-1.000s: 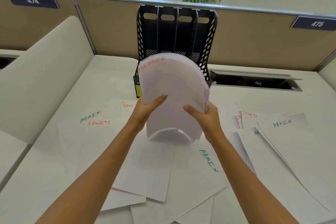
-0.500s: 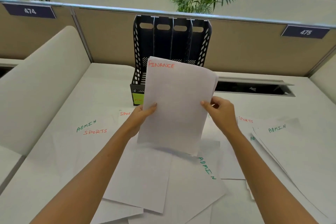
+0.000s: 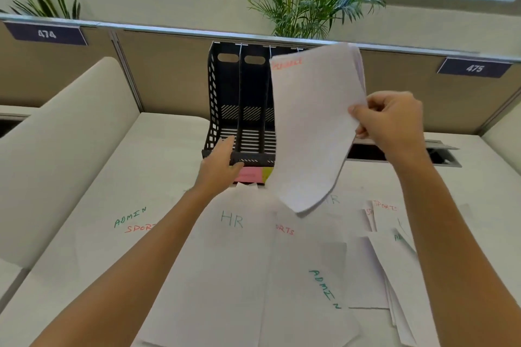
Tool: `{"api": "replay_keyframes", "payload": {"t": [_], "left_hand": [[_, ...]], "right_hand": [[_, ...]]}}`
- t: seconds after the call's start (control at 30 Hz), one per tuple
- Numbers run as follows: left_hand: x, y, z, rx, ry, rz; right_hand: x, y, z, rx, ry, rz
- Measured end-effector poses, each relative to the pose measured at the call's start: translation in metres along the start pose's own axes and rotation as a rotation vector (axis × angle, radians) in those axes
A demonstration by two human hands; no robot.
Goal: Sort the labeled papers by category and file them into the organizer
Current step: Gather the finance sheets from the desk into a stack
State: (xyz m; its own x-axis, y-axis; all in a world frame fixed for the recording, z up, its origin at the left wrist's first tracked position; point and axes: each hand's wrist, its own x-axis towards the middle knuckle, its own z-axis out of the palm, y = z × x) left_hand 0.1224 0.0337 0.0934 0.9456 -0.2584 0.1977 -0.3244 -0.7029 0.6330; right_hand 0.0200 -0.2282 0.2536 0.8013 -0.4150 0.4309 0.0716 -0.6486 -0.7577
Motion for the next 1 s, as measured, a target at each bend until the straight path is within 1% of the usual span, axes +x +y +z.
{"api": "replay_keyframes", "payload": {"t": [0.03, 0.1, 0.17, 0.3, 0.47, 0.6, 0.73, 0.87, 1.0], "left_hand": [[0.004, -0.004, 0.001, 0.156, -0.013, 0.036], [0.014, -0.013, 0.005, 0.419, -0.057, 0.047], [0.022, -0.02, 0.009, 0.541, -0.081, 0.016], [0.026, -0.03, 0.022, 0.658, -0.146, 0.018], [0.023, -0.04, 0.035, 0.689, -0.082, 0.048], [0.024, -0.04, 0.038, 0.663, -0.043, 0.034], [0.023, -0.042, 0.041, 0.63, -0.014, 0.028], [0.023, -0.045, 0.044, 0.601, 0.004, 0.032], [0.022, -0.047, 0.045, 0.598, 0.006, 0.036]], "right_hand": [[0.004, -0.006, 0.001, -0.033, 0.052, -0.038], [0.015, -0.013, 0.01, -0.068, 0.16, -0.079], [0.025, -0.017, 0.024, -0.122, 0.244, -0.115], [0.046, -0.014, 0.056, -0.223, 0.306, -0.206], [0.064, 0.003, 0.097, -0.331, 0.355, -0.332], [0.065, 0.021, 0.132, -0.333, 0.301, -0.356], [0.056, 0.046, 0.163, -0.297, 0.22, -0.256], [0.044, 0.072, 0.182, -0.222, 0.193, -0.096], [0.033, 0.09, 0.189, -0.167, 0.128, 0.061]]}}
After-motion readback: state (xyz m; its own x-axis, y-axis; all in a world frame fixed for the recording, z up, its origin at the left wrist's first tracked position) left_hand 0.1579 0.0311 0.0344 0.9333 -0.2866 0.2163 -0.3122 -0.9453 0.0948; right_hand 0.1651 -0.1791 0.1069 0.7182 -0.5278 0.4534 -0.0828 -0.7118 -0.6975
